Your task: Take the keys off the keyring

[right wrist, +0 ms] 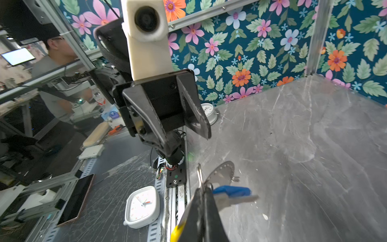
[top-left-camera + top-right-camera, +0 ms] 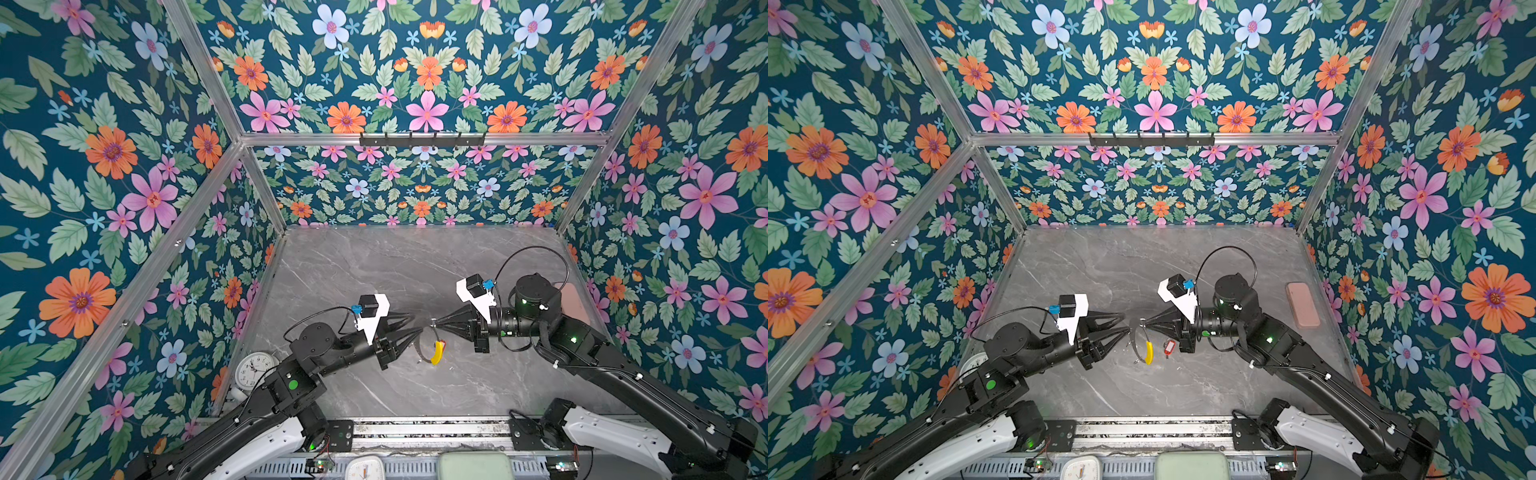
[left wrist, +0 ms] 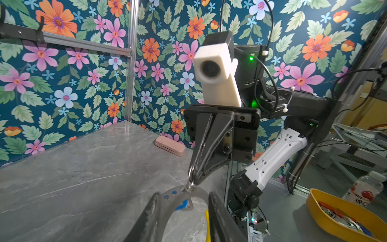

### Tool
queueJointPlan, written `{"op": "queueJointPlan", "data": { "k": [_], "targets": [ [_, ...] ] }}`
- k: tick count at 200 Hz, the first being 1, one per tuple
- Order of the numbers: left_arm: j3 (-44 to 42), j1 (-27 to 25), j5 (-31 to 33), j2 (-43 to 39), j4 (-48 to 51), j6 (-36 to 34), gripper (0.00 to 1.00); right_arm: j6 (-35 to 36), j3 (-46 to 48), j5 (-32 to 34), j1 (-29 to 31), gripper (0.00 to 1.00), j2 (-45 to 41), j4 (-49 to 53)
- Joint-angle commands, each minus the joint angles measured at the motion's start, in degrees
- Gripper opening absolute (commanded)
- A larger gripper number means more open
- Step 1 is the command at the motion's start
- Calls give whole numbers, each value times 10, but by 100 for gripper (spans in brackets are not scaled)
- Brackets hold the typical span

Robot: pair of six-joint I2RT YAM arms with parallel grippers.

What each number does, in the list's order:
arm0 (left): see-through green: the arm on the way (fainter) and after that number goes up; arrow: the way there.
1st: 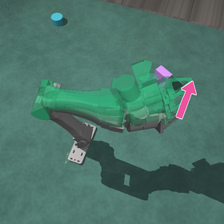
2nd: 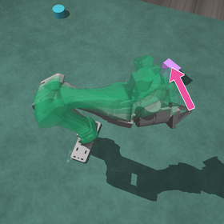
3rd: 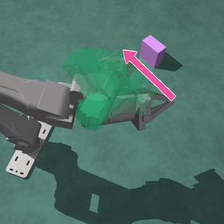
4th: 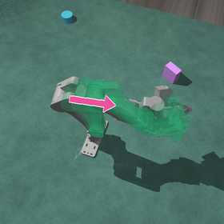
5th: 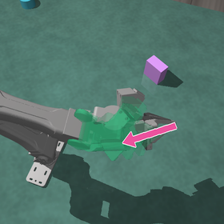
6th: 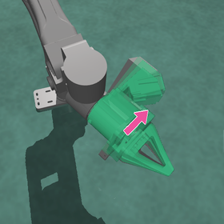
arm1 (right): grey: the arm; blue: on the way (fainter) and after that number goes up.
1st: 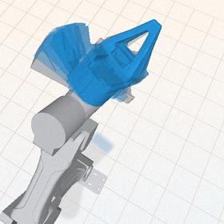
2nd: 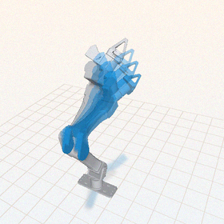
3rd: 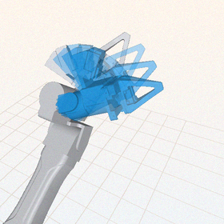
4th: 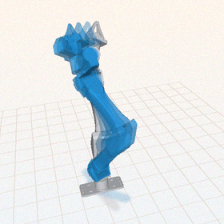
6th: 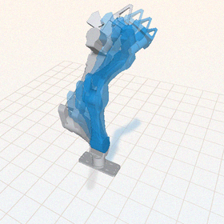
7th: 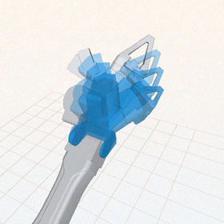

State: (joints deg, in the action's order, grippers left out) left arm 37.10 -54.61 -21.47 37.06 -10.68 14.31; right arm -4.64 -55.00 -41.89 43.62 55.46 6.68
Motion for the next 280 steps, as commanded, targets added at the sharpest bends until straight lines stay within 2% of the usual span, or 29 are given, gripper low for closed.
{"op": "queueJointPlan", "data": {
  "k": [1,39,127,217,280],
  "targets": [
    [4,2,-35,7,-39,12,38,-32,6,-35,-1,0,0,-63],
    [-6,5,-23,-1,-54,25,32,-58,16,-44,-2,0,3,-104],
    [9,15,-54,24,-43,33,27,-48,-1,-27,-2,0,12,-58],
    [10,17,-74,37,-69,44,11,-51,2,-25,-2,0,18,-59],
    [11,18,-86,51,-86,49,7,-50,-1,-24,-2,0,24,-57]
  ]
}}
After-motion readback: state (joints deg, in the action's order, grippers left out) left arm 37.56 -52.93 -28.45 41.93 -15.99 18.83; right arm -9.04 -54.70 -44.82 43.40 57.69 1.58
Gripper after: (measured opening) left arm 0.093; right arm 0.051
